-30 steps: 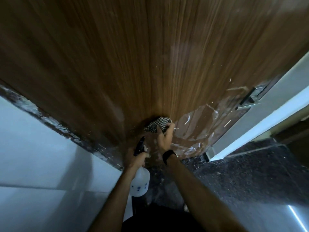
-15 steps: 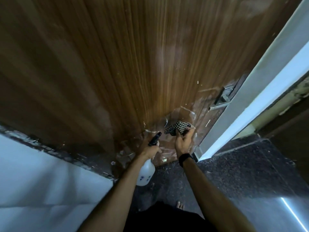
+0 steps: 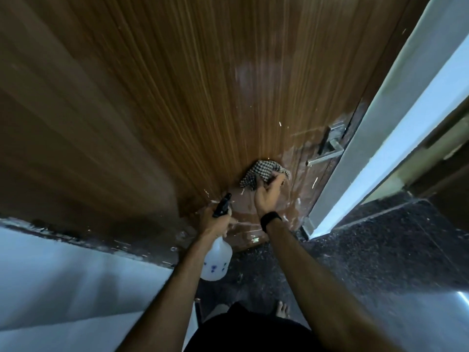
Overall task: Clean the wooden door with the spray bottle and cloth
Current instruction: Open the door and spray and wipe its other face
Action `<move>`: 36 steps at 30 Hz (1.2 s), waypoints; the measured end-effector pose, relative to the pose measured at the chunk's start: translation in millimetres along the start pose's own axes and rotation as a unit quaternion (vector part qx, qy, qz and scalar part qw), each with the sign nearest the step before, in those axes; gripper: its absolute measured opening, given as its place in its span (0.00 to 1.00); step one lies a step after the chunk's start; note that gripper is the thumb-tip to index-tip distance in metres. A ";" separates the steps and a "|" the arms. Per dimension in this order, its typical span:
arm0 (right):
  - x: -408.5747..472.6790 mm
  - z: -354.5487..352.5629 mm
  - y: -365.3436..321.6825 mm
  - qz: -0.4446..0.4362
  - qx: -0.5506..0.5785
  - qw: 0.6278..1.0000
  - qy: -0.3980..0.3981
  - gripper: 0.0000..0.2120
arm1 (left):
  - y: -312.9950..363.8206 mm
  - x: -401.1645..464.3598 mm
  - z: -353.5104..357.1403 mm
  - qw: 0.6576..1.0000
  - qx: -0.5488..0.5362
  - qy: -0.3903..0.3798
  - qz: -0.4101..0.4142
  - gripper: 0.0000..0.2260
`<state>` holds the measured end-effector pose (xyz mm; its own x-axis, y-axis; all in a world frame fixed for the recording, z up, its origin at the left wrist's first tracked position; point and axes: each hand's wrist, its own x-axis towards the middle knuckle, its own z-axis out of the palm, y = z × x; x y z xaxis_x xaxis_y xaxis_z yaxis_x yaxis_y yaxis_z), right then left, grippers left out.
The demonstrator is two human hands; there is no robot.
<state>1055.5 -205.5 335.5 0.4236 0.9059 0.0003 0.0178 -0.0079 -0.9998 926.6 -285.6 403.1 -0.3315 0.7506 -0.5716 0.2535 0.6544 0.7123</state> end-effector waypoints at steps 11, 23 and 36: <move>-45.5 50.1 16.6 0.033 0.026 0.999 0.002 0.12 | 1.7 24.7 -20.9 0.999 0.041 -0.015 0.008 0.11; 1.1 22.7 -9.1 -0.033 0.013 0.994 0.102 0.09 | 4.8 38.1 6.7 0.989 0.106 -0.101 0.001 0.18; 37.9 -59.0 21.4 0.070 0.044 0.994 0.067 0.11 | 80.6 23.9 64.2 0.975 0.135 -0.159 0.075 0.13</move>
<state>1125.4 -196.3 315.3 0.5328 0.8341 -0.1431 -0.1279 -0.0878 -0.9879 997.5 -209.1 420.7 0.0155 0.8023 -0.5967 0.5217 0.5026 0.6894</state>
